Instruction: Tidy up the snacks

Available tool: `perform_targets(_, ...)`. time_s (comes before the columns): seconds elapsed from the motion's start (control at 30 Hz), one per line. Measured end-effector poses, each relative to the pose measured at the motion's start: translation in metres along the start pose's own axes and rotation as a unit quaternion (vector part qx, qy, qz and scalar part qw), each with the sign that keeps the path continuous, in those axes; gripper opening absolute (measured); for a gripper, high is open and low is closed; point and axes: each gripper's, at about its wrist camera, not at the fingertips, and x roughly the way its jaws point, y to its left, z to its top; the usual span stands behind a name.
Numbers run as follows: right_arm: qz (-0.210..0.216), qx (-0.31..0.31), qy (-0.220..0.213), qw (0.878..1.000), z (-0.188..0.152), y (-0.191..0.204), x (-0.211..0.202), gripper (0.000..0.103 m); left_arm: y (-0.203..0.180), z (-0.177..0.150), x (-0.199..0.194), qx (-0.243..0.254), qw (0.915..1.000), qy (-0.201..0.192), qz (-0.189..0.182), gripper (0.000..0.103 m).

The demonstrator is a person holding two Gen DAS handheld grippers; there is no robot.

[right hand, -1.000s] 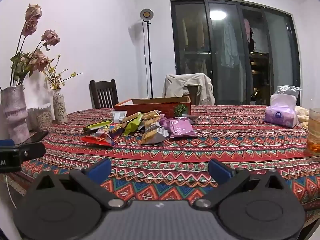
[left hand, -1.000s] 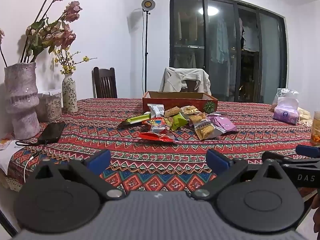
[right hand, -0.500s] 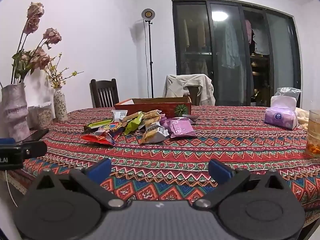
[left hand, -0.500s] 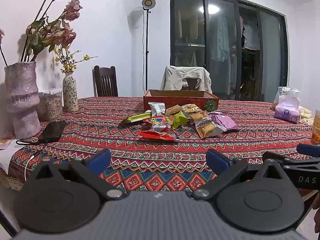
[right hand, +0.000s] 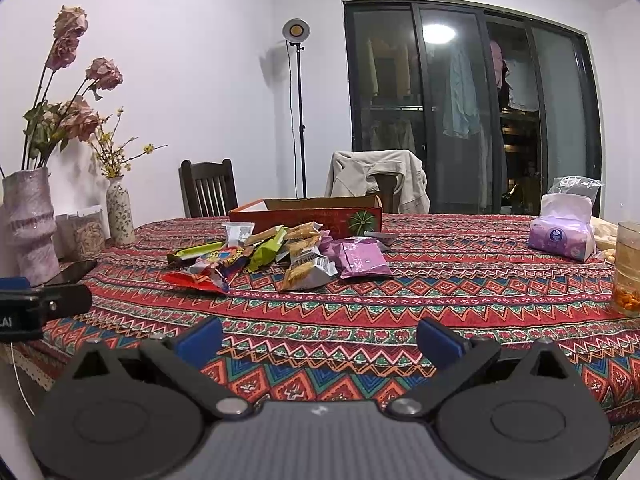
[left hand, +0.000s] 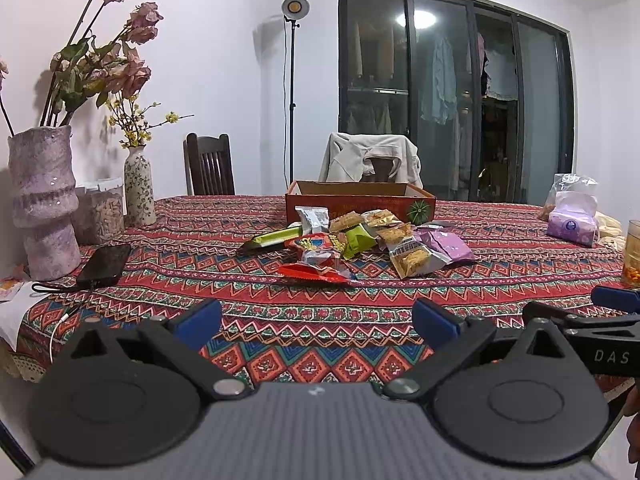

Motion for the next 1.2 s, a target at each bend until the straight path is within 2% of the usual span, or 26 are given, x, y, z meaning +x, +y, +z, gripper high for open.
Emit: perform_targets(1.2, 0.001, -0.002, 0.0, 1.0, 0.0001, -0.0003, -0.0009, 0.103, -0.0031, -0.0009, -0.0001, 0.006, 1.0, 0.001, 0.001, 0.103)
